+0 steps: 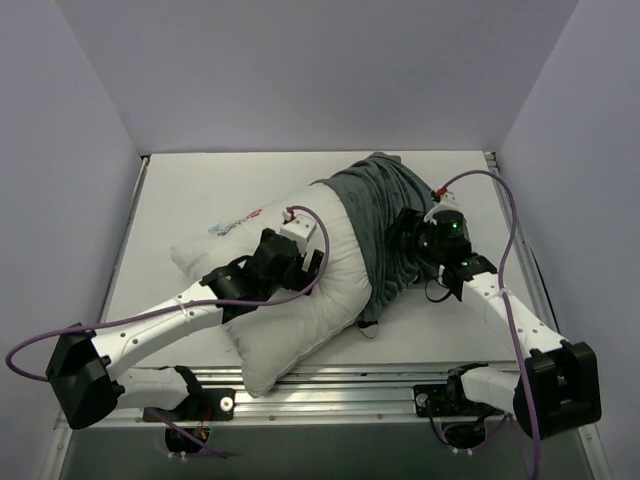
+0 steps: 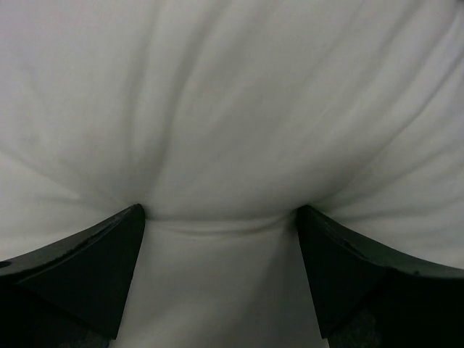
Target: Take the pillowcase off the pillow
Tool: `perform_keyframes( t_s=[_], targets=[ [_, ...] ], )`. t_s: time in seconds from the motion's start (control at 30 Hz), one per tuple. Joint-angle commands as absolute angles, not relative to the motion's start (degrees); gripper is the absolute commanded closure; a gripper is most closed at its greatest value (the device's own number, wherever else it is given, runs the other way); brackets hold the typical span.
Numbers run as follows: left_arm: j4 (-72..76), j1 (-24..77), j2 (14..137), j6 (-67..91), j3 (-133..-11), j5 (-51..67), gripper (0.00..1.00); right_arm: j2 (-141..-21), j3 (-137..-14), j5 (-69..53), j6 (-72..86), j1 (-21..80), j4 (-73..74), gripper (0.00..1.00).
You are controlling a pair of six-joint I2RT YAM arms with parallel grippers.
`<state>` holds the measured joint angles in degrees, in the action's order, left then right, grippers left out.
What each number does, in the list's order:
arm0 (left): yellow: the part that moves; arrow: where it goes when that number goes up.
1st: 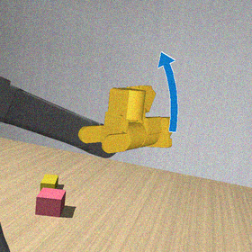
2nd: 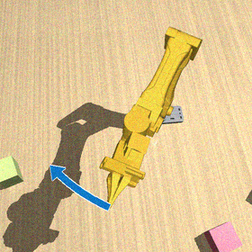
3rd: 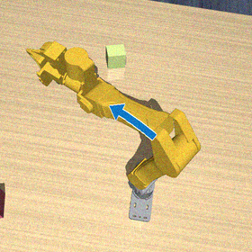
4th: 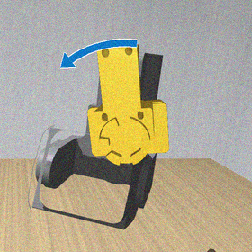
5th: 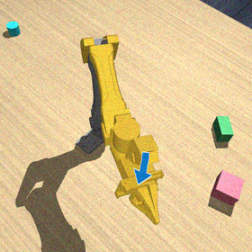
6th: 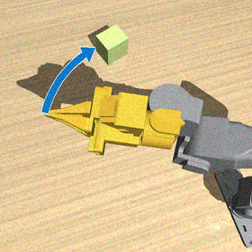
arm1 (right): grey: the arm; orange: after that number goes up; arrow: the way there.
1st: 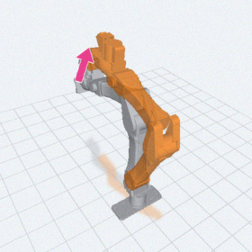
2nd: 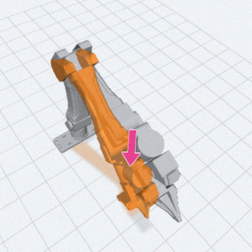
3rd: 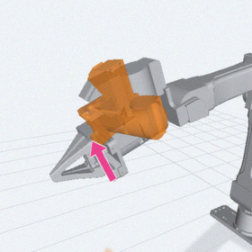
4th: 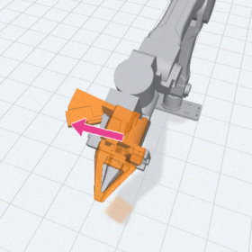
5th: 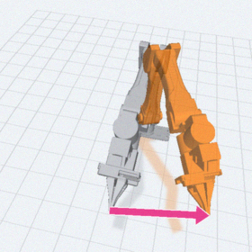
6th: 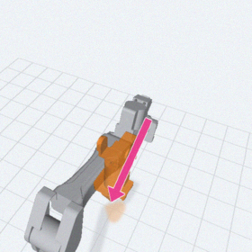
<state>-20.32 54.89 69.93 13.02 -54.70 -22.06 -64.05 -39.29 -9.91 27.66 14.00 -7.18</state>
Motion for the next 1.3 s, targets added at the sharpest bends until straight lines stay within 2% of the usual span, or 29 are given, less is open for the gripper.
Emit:
perform_keyframes(
  t_s=[0.0, 0.07, 0.23, 0.4, 0.57, 1.0, 1.07, 1.1, 1.17, 1.2, 1.27],
  targets=[
    [-16.45, 46.51, 75.48, 18.37, -54.14, -23.83, 0.06, -70.99, -42.44, -12.92, 29.88, 16.43, -14.49, 0.17],
    [-14.24, 43.00, 77.33, 17.67, -55.89, -22.07, 0.06, -73.81, -46.12, -12.57, 29.54, 18.19, -15.55, 0.17],
    [-15.90, 44.11, 77.35, 11.18, -63.53, -18.64, 0.06, -78.57, -53.34, -9.50, 27.42, 21.27, -13.10, 0.17],
    [-17.66, 59.11, 71.91, 1.60, -64.43, -21.53, 0.06, -78.31, -55.19, -7.47, 25.84, 21.80, -11.52, 0.16],
    [-18.63, 61.52, 70.58, 0.62, -59.95, -21.70, 0.06, -76.91, -55.11, -6.95, 24.70, 21.80, -9.06, 0.15],
    [-11.86, 61.44, 89.28, 3.50, -60.55, -26.61, 0.06, -70.06, -50.63, -6.06, 24.00, 22.50, -3.96, 0.11],
    [-13.26, 60.56, 91.13, 6.49, -61.78, -28.47, 0.00, -69.44, -49.92, -5.98, 23.91, 23.11, -3.43, 0.10],
    [-14.66, 59.51, 92.53, 7.29, -62.22, -29.26, 0.20, -68.82, -49.31, -5.98, 23.56, 23.46, -2.73, 0.09],
    [-14.94, 58.63, 92.99, 9.49, -62.32, -29.36, 0.47, -68.38, -48.69, -5.10, 23.38, 24.08, -2.11, 0.09],
    [-14.77, 58.10, 92.73, 9.75, -62.23, -29.09, 0.75, -68.12, -47.91, -4.66, 23.20, 24.95, -1.67, 0.09],
    [-14.50, 57.92, 92.11, 10.28, -62.14, -28.57, 0.97, -68.20, -46.94, -3.09, 23.55, 25.75, -1.58, 0.08]
  ],
)
